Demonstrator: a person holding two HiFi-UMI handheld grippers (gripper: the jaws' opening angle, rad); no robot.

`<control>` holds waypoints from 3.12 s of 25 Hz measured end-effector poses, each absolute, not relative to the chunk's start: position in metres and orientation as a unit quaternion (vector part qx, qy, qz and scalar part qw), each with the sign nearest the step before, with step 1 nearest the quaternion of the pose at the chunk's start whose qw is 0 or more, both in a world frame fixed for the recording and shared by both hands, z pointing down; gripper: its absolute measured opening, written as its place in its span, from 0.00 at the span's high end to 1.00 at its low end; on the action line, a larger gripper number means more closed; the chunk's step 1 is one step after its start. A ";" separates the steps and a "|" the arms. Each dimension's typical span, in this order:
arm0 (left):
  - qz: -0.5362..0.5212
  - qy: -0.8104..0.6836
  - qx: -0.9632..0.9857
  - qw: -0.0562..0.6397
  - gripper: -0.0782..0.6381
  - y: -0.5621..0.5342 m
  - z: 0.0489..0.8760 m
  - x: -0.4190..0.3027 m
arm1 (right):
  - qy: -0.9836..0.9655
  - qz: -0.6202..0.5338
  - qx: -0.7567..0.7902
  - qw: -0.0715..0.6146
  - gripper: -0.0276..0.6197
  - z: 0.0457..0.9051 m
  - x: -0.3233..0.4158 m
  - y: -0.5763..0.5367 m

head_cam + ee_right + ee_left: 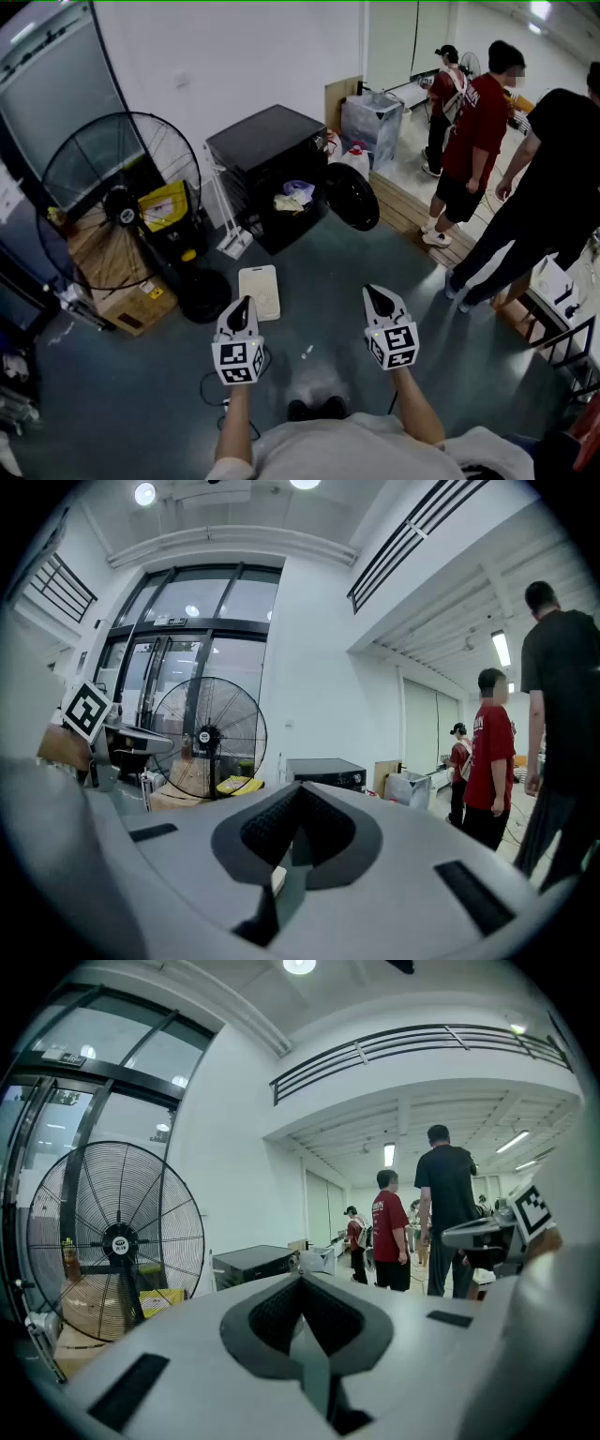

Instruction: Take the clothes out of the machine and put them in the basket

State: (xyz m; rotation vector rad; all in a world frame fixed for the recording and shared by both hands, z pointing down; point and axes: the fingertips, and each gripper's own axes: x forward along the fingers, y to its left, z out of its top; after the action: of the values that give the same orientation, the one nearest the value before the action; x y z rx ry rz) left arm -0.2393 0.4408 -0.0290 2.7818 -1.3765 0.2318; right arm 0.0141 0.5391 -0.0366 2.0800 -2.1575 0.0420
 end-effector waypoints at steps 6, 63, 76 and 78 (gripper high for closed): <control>0.076 -0.446 0.892 0.015 0.87 0.449 -0.026 -0.230 | -0.721 0.014 0.689 0.069 0.92 -0.035 0.024 0.544; 0.075 -0.433 0.898 0.015 0.87 0.061 -0.027 0.004 | -0.756 0.009 0.650 0.077 0.92 -0.032 0.217 0.167; 0.077 -0.443 0.893 0.009 0.87 -0.020 -0.018 0.027 | -0.768 0.019 0.637 0.070 0.92 -0.009 0.233 0.085; 0.083 -0.443 0.892 0.016 0.87 -0.032 -0.010 0.035 | -0.768 0.029 0.636 0.072 0.92 -0.001 0.240 0.073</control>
State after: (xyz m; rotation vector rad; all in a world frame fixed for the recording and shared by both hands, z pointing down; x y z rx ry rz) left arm 0.0351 -0.0315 -0.0098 2.7760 -1.3782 0.2588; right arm 0.2399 0.0728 -0.0007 1.9116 -2.3068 0.0864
